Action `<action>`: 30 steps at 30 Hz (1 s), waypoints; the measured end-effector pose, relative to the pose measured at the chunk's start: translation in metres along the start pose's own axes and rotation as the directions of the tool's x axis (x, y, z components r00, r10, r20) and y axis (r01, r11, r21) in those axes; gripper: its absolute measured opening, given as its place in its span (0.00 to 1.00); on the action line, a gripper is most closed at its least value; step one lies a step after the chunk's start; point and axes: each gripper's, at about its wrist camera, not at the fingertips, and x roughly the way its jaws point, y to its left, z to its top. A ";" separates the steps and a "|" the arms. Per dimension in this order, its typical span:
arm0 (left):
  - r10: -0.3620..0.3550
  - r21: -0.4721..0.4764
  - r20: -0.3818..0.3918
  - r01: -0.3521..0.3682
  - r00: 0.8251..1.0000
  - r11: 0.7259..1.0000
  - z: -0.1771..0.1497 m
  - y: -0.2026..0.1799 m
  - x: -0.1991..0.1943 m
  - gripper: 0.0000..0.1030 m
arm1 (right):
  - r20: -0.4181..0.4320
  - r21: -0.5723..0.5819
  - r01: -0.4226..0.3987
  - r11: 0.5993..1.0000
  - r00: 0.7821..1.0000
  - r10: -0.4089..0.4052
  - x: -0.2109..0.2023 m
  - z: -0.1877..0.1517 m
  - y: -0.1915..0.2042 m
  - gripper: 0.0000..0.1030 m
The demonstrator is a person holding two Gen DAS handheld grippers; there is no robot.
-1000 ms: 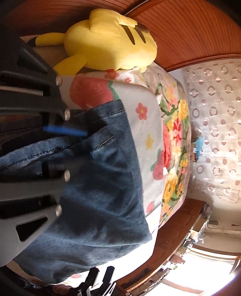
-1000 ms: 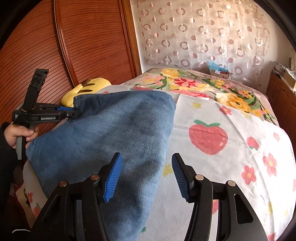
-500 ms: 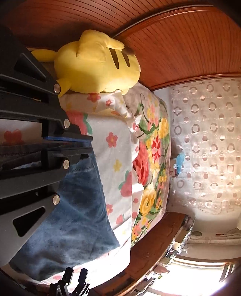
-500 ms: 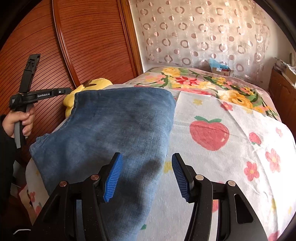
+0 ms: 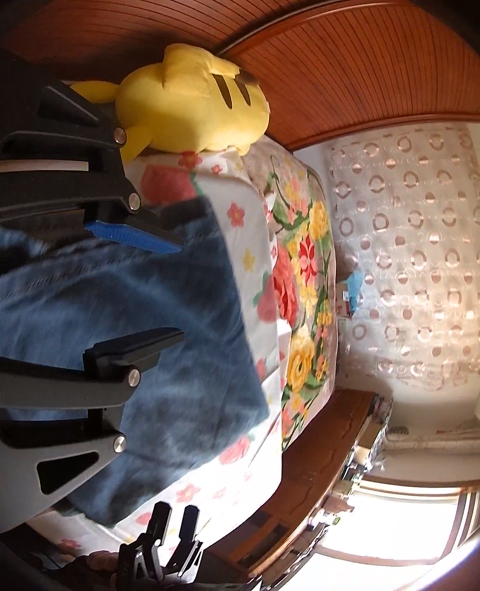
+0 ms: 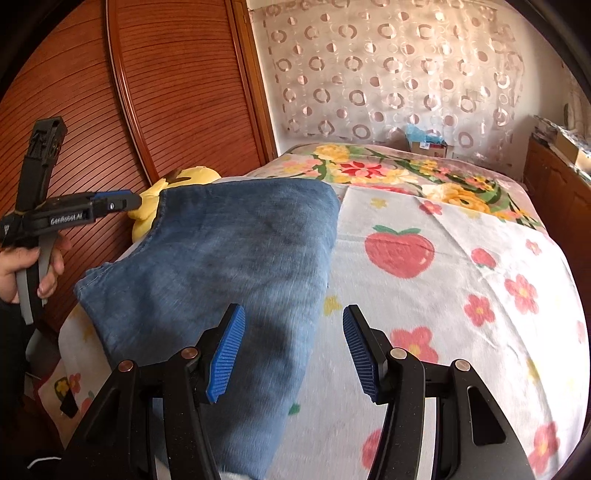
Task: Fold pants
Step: 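Open the left tool and smooth the folded jeans stack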
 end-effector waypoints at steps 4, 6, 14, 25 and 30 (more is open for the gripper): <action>-0.032 0.006 0.002 0.032 0.999 0.999 -0.012 -0.018 -0.006 0.43 | 0.004 0.007 0.007 1.000 1.000 -0.007 -0.008 -0.009 0.002 0.56; -0.039 0.010 0.009 0.039 0.999 0.999 -0.019 -0.027 -0.010 0.43 | 0.006 0.005 0.008 1.000 1.000 -0.008 -0.014 -0.013 0.003 0.56; -0.080 0.015 -0.003 0.080 0.997 0.997 -0.039 -0.046 -0.016 0.43 | 0.009 0.005 0.014 1.000 1.000 -0.014 -0.032 -0.028 0.006 0.56; -0.083 0.052 0.002 0.082 0.997 0.995 -0.065 -0.074 -0.025 0.43 | 0.007 0.003 0.012 1.000 1.000 -0.012 -0.045 -0.036 0.010 0.56; -0.087 0.076 -0.025 0.089 0.996 0.993 -0.073 -0.083 -0.016 0.25 | 0.001 0.008 0.006 1.000 1.000 -0.006 -0.043 -0.036 0.008 0.56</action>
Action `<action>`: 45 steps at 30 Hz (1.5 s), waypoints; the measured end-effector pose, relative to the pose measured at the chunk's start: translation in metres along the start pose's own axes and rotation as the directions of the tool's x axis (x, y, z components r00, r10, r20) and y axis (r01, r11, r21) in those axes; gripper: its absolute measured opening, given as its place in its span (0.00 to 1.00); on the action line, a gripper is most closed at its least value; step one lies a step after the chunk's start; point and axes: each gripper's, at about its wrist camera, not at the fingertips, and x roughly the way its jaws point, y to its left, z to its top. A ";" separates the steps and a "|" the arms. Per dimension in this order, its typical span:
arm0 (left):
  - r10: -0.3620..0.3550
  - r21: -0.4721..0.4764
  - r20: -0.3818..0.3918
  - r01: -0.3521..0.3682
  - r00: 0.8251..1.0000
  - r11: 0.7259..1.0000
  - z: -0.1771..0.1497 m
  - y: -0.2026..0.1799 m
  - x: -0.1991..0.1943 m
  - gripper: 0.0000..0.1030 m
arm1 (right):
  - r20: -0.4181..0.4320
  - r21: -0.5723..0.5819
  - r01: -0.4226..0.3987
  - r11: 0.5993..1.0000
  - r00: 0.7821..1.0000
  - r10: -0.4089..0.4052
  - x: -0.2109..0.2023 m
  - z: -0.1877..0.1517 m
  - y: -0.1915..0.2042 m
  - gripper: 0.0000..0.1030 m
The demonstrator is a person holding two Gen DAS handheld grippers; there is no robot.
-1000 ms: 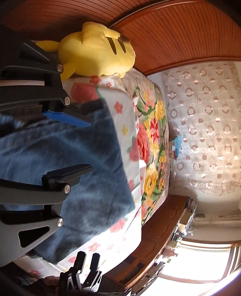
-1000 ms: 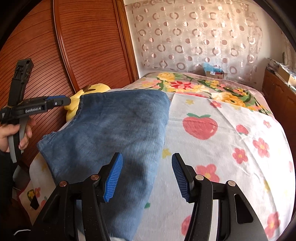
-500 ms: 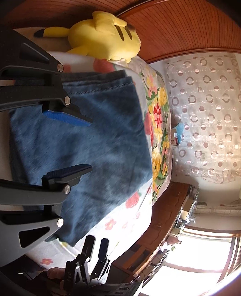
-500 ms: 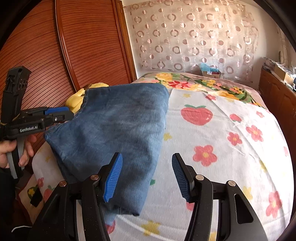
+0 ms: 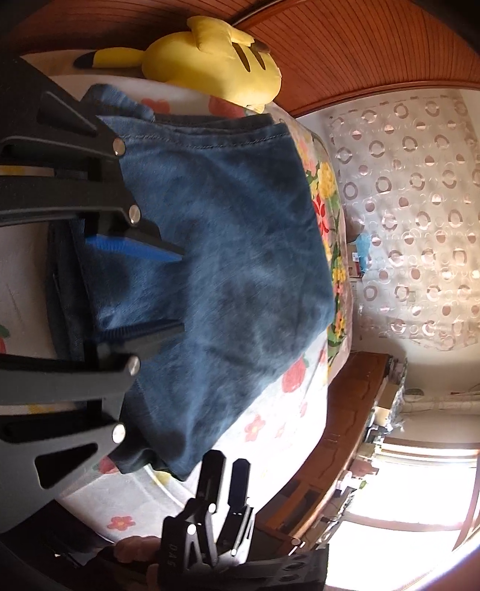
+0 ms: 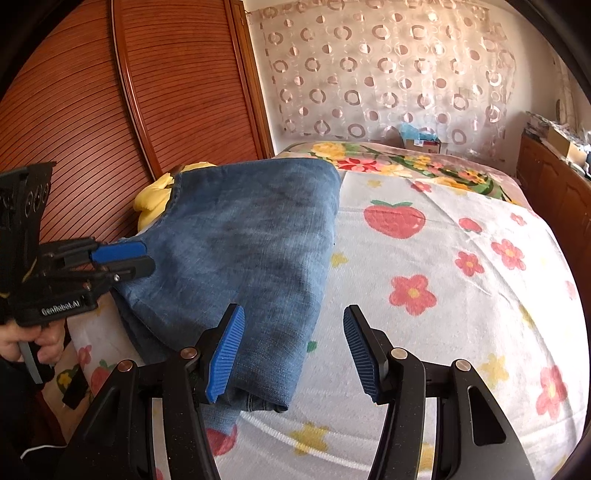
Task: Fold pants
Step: 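Open the left tool and smooth the folded jeans stack, then position both open tools at the edge of the folded jeans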
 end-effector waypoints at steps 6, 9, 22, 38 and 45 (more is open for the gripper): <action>-0.025 0.006 -0.003 0.025 1.000 1.000 -0.004 -0.008 0.003 0.12 | -0.009 0.002 0.000 1.000 1.000 0.000 0.005 -0.002 0.000 0.56; -0.029 0.004 0.001 0.029 1.000 1.000 -0.004 -0.010 0.002 0.11 | -0.012 0.003 -0.001 1.000 1.000 0.001 0.004 -0.002 0.000 0.56; -0.035 0.002 0.003 0.035 0.999 0.999 -0.006 -0.014 -0.004 0.21 | -0.016 -0.001 -0.004 1.000 1.000 0.004 0.006 -0.003 0.004 0.56; -0.001 -0.057 0.021 0.002 1.000 0.998 -0.014 0.009 -0.012 0.79 | -0.031 -0.015 -0.005 1.000 1.000 0.005 0.019 0.000 0.012 0.56; 0.011 -0.083 -0.010 -0.012 1.000 0.997 -0.023 0.023 -0.001 0.79 | -0.053 0.000 0.020 1.000 0.998 -0.020 0.031 0.006 0.007 0.56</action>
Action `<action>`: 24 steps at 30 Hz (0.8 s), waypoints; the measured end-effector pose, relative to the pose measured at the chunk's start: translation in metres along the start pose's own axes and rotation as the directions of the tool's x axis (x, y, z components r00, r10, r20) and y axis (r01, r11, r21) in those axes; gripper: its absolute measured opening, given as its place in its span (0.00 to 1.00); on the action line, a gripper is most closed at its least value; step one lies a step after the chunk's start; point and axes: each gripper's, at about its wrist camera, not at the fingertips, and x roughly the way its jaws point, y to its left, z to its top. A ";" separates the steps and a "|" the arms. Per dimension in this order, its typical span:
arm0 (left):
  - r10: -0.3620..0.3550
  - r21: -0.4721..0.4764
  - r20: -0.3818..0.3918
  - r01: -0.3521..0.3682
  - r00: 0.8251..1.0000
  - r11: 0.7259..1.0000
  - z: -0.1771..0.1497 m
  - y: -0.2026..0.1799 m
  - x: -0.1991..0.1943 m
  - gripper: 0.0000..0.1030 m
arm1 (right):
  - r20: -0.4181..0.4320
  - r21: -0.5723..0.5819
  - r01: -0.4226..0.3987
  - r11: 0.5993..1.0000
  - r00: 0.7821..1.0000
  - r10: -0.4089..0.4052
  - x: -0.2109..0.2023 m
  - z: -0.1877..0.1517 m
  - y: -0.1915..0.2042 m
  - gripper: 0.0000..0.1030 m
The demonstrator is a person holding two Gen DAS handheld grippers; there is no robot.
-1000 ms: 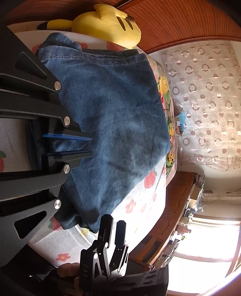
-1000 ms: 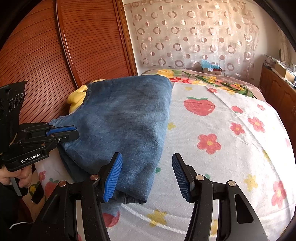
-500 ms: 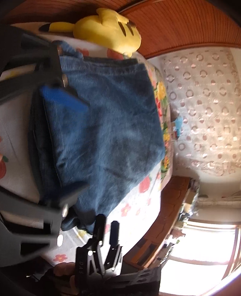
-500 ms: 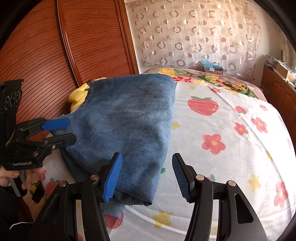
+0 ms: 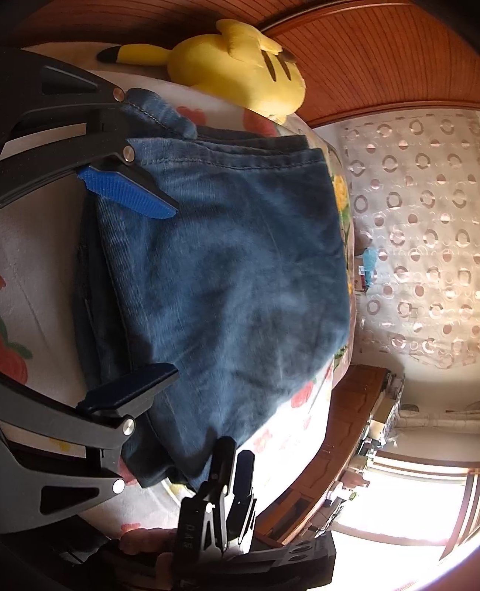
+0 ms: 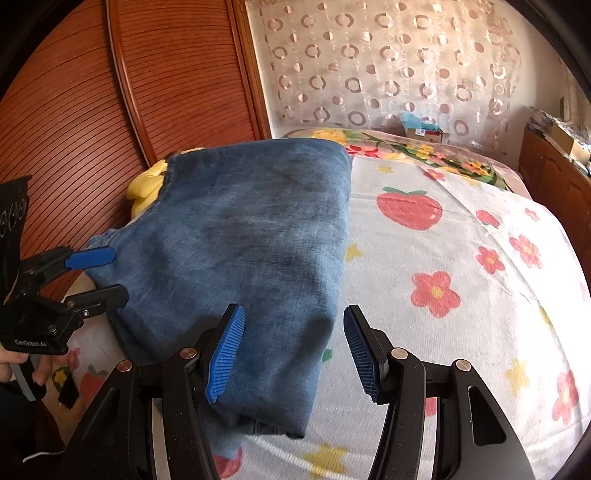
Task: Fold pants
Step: 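Position both open tools at the edge of the folded jeans, then grasp the folded jeans edge with the right tool and lift it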
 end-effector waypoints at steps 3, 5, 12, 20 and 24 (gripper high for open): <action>-0.003 -0.009 -0.012 0.003 1.000 1.000 -0.004 0.005 0.005 0.79 | -0.016 0.019 -0.011 1.000 1.000 0.012 0.005 0.001 -0.003 0.56; -0.007 -0.013 -0.013 0.007 1.000 1.000 -0.007 0.006 0.007 0.79 | -0.026 0.033 -0.020 0.999 0.999 0.021 0.009 0.000 -0.005 0.56; -0.013 -0.017 -0.011 0.013 1.000 1.000 -0.010 0.009 0.010 0.79 | -0.066 0.032 -0.083 0.996 0.994 0.085 0.020 -0.001 0.000 0.56; -0.016 -0.020 -0.009 0.016 1.000 1.000 -0.013 0.011 0.010 0.79 | -0.038 0.024 -0.111 0.993 0.993 0.112 0.011 0.007 0.004 0.15; -0.023 -0.025 0.003 0.023 1.000 0.999 -0.009 0.015 -0.003 0.79 | 0.044 0.005 -0.140 0.990 0.989 0.140 -0.011 0.024 0.012 0.11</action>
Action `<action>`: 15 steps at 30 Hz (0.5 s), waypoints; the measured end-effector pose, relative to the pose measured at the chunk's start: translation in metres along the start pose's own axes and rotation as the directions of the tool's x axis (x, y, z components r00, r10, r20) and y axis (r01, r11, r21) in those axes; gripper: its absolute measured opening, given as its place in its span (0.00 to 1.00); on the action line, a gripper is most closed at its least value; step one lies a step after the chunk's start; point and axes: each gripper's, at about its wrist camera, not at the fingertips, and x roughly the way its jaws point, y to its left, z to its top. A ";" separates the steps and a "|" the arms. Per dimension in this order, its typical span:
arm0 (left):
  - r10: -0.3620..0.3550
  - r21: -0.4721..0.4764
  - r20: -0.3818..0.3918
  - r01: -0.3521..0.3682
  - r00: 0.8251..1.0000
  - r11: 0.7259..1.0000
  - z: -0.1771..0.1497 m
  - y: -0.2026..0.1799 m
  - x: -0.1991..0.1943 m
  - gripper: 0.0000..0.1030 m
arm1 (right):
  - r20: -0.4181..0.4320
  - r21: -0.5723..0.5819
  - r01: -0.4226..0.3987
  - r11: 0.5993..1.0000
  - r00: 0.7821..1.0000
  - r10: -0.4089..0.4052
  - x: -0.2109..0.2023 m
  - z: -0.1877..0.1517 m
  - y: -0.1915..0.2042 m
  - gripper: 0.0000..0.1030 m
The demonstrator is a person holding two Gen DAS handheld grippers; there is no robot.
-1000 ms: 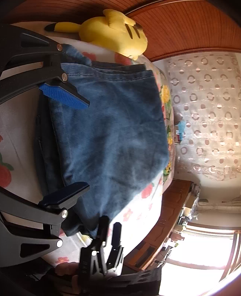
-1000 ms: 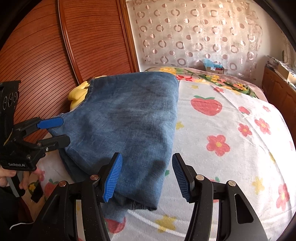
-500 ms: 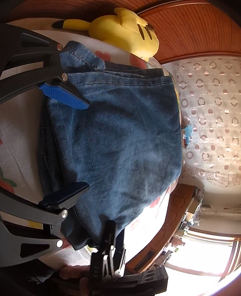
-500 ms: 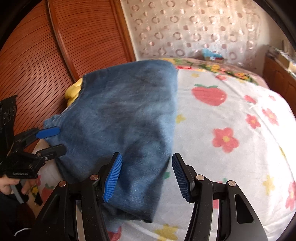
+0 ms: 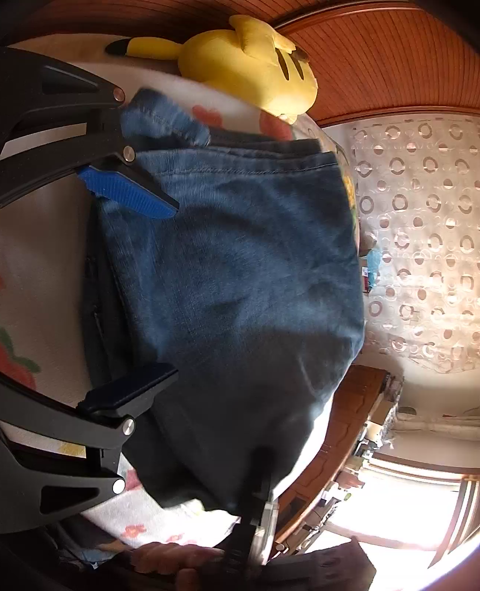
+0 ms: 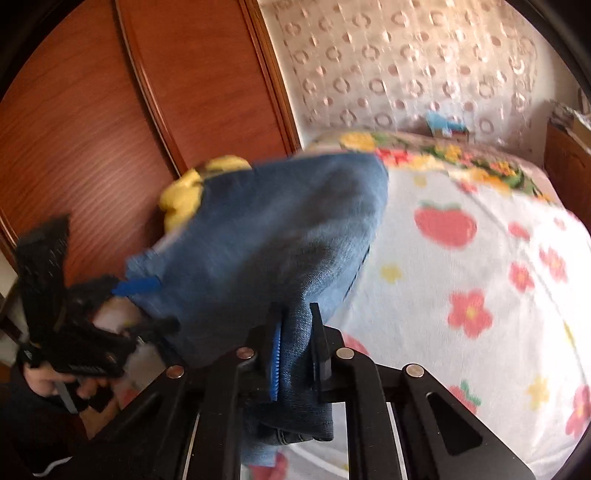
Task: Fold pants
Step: 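Grasp the folded jeans edge with the right tool and lift it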
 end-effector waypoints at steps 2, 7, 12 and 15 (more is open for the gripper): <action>0.010 -0.012 0.021 -0.010 1.000 1.000 0.003 0.006 -0.011 0.79 | 0.040 -0.016 -0.014 1.000 0.999 0.015 -0.009 0.013 0.010 0.11; 0.056 -0.047 0.071 -0.053 0.996 0.997 0.004 0.027 -0.041 0.79 | 0.084 -0.098 -0.043 0.994 0.995 0.052 -0.011 0.042 0.046 0.10; 0.113 -0.083 0.104 -0.105 0.988 0.991 0.003 0.052 -0.065 0.79 | 0.091 -0.155 -0.091 0.984 0.990 0.106 0.002 0.055 0.078 0.10; 0.150 -0.113 0.122 -0.137 0.981 0.984 0.000 0.071 -0.078 0.79 | 0.079 -0.177 -0.131 0.975 0.986 0.147 0.018 0.062 0.096 0.10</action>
